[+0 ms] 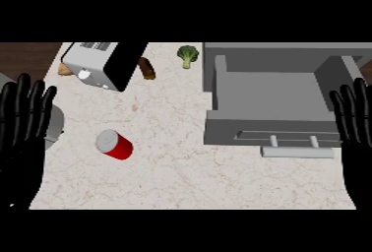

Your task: Pick up the can, place it into the drawer and close the drawer

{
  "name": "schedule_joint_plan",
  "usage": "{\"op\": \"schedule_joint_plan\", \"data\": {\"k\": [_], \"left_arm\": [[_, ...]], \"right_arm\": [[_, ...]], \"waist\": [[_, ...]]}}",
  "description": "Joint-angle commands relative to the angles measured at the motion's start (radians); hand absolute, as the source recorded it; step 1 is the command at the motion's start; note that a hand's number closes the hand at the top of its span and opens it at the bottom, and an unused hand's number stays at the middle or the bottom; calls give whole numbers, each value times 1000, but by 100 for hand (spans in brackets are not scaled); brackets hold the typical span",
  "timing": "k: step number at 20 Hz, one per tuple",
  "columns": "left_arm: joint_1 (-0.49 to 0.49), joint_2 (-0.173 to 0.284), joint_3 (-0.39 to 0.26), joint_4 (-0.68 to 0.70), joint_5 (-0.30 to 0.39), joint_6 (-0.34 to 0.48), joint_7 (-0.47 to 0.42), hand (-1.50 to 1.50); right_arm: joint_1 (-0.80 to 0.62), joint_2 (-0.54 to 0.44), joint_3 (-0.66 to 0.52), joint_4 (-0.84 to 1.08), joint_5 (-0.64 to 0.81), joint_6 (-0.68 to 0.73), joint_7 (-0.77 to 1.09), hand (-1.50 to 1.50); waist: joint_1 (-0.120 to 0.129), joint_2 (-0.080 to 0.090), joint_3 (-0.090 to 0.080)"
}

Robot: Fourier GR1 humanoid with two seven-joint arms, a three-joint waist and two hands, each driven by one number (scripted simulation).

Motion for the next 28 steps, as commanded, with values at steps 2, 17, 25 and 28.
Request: {"op": "schedule_joint_plan", "data": {"k": [2,17,25,28], "left_arm": [[-48,100,-16,99,213,-252,-60,-150],[-109,669,82,550,767,-1164,-99,-150],[-291,743,85,855,824,-1330,-50,-150],[-277,771,58,865,915,-1316,-2,-150]], "right_arm": [[-11,20,32,39,-5,9,-13,-150],[113,-20,-121,20,-87,-21,158,-150],[256,-20,-168,-12,-155,54,79,-150],[303,-34,-215,-42,-198,86,74,-150]], "waist": [[-33,-16,-23],[-60,-17,-22],[-68,-19,-21],[-47,-25,-20]]}}
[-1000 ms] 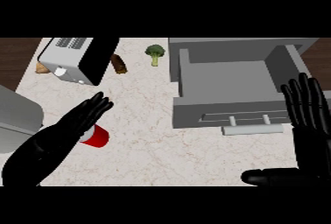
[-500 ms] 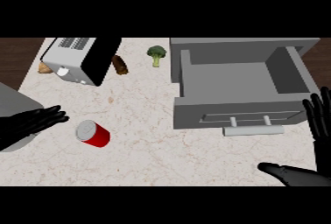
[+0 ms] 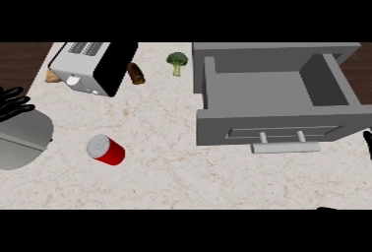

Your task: Pick up the can, place it into the drawer and close the drawer

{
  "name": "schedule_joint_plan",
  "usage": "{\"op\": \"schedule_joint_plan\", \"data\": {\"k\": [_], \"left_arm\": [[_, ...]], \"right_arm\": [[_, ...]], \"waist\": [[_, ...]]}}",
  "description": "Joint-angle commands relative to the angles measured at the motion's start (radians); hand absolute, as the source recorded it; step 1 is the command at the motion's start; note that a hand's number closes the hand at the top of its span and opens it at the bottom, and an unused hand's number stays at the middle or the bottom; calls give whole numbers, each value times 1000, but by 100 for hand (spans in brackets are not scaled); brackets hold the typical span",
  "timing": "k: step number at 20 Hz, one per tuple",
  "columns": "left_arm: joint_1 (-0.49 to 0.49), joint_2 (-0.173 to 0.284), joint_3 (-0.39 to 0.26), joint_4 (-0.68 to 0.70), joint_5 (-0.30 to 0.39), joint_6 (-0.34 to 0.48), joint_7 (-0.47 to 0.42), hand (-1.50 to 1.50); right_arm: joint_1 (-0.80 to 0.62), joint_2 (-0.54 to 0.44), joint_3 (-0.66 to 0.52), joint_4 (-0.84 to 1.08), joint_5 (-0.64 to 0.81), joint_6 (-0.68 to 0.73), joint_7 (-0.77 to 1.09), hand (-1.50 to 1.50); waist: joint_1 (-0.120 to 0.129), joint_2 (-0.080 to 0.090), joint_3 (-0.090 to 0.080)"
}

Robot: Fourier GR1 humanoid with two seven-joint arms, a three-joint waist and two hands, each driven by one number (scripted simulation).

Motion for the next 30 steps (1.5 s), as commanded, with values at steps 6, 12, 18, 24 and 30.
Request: {"op": "schedule_joint_plan", "data": {"k": [6,12,18,24,30], "left_arm": [[-105,52,-158,213,227,-141,96,-150],[-136,75,-246,214,349,-136,198,-150],[-188,25,-300,275,392,-120,275,-150],[-227,-77,-291,266,326,-23,335,-150],[-143,-215,-195,195,88,1,293,-150]], "right_arm": [[61,-68,-145,23,-143,115,-44,-150],[88,-109,-239,4,-240,172,-26,-150],[200,-35,-211,-56,-219,207,-46,-150],[169,-23,-250,17,-210,258,-97,-150],[242,31,-279,-55,-216,301,-83,-150]], "waist": [[0,-1,1],[14,-4,1],[9,-4,1],[15,-3,1],[21,-4,0]]}}
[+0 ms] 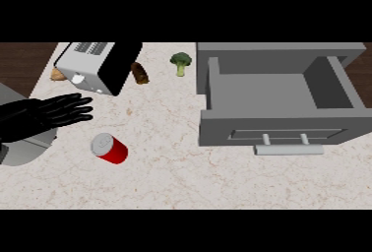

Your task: Pick up the can, place it into the drawer and close the drawer

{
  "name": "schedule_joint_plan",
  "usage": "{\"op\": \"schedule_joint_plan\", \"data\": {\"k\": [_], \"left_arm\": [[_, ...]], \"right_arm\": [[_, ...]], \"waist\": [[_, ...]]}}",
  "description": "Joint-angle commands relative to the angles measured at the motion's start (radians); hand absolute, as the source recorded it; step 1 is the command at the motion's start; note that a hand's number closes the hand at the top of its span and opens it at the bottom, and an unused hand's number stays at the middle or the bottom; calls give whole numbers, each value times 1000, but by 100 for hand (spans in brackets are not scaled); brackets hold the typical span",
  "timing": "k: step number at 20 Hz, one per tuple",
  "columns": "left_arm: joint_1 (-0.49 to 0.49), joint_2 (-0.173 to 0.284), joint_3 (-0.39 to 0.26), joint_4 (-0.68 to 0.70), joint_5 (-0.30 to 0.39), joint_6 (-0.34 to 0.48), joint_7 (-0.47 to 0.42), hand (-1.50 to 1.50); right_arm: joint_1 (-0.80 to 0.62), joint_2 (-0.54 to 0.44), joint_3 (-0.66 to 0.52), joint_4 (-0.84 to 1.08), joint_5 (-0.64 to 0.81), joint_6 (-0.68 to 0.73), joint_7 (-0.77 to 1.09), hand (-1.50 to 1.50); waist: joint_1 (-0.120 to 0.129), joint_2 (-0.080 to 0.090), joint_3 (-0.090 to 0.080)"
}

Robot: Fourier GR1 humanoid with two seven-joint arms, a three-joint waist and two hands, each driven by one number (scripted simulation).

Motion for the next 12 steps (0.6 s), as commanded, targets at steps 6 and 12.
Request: {"op": "schedule_joint_plan", "data": {"k": [6,12], "left_arm": [[26,-197,144,61,-345,-68,-71,-150],[75,-307,249,87,-648,-71,-224,-150]], "right_arm": [[16,33,-57,-22,-22,57,25,-150],[-53,28,-77,-17,-16,36,56,-150]], "waist": [[-1,2,-1],[3,2,-1]]}}
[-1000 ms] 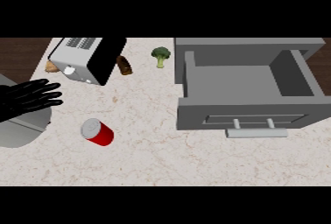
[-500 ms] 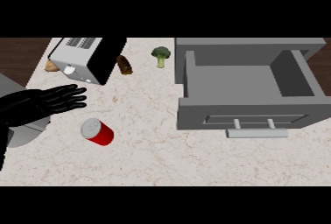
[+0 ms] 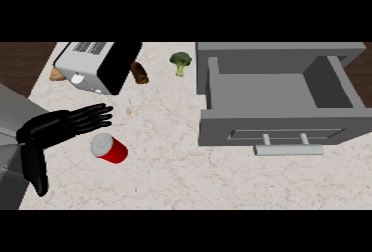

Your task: Pick up the can, place it into the drawer and close the drawer

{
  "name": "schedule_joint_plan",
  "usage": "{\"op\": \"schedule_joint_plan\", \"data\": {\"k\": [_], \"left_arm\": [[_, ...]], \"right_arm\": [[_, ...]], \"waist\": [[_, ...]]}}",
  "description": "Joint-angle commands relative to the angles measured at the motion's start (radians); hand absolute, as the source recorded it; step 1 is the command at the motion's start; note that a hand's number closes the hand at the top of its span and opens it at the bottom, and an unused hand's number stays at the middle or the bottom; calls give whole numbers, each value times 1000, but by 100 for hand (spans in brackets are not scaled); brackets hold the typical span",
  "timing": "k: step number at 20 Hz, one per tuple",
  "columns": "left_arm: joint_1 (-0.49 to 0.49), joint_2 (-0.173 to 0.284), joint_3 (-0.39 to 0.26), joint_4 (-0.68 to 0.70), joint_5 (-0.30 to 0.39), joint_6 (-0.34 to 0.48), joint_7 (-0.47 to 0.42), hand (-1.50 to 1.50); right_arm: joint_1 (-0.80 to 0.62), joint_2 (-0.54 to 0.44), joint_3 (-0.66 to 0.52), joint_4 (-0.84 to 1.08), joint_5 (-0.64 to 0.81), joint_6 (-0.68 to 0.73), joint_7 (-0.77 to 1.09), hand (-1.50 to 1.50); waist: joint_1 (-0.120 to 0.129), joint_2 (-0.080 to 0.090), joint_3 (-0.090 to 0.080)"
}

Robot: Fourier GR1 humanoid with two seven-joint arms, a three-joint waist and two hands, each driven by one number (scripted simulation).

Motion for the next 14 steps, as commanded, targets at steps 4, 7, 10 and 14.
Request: {"op": "schedule_joint_plan", "data": {"k": [4,7,10,14], "left_arm": [[-9,-85,112,97,-352,-67,-256,-150],[-4,-83,122,150,-426,-53,-342,-150],[-45,-64,109,208,-503,-39,-419,-150],[-54,-57,84,295,-602,10,-533,-150]], "right_arm": [[-35,7,-16,19,-7,14,29,-150],[15,7,-49,-7,-48,69,9,-150],[-19,-40,-76,-17,-81,46,72,-150],[-15,12,-54,0,-44,68,27,-150]], "waist": [[-4,3,-1],[-16,6,-2],[-15,7,-2],[-21,9,-3]]}}
